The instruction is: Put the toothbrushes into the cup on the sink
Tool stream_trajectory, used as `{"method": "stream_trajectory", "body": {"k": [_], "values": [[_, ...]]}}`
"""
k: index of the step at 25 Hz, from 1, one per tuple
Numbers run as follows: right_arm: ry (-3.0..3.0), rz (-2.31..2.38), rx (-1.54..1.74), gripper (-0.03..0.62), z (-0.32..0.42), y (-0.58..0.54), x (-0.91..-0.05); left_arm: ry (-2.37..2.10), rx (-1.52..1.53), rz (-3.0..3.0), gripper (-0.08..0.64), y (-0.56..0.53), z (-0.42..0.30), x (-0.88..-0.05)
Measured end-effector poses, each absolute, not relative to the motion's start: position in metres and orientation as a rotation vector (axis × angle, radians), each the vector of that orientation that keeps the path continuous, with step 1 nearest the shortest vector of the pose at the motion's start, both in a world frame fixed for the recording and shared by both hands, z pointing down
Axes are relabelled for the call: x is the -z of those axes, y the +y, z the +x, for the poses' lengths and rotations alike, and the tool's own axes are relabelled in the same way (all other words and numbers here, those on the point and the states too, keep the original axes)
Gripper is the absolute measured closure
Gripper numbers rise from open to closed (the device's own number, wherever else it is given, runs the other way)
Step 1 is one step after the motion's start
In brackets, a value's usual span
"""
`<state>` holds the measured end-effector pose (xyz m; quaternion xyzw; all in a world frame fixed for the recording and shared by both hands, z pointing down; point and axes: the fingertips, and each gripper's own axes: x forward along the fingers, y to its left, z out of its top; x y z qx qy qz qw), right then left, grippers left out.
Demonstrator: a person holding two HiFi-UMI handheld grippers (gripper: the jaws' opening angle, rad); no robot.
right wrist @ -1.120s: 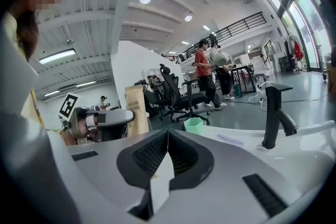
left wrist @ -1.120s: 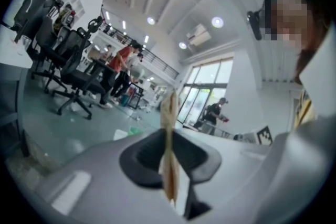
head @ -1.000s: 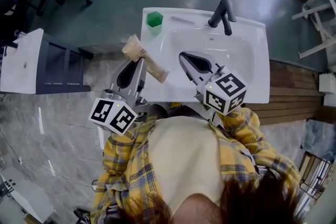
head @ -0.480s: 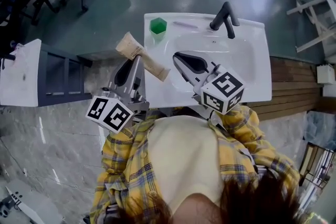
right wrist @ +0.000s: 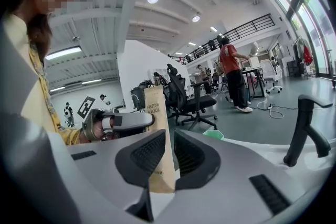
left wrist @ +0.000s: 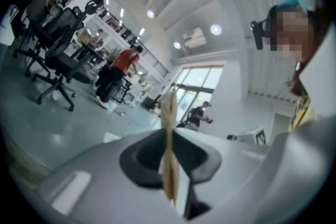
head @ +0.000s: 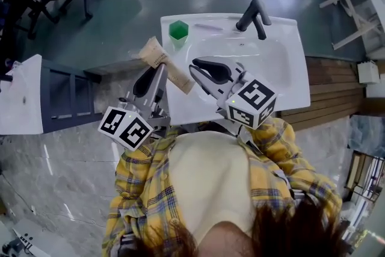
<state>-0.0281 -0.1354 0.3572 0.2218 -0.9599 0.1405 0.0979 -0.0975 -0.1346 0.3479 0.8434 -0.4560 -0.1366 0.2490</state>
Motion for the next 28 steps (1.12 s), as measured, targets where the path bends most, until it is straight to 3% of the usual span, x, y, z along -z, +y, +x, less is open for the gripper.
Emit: {"method": "stream_trajectory", "body": {"k": [6, 9, 28], "values": [[-2.844, 0.622, -0.414, 0.570, -0.038, -0.133, -0.356, -1.160, 0.400, 2.300, 0.526, -0.136, -0.094, -0.349], [-2.833, 0.565, -0.398, 0.480, -0.045, -0.129, -0.358, -1.135, 0.412, 2.296, 0.526, -0.138, -0.094, -0.349], [-2.806, 0.487, -0.368, 0.483, -0.051, -0.127, -0.364, -0.999, 0.437, 2.357, 0.526, -0.138, -0.077, -0.340]]}}
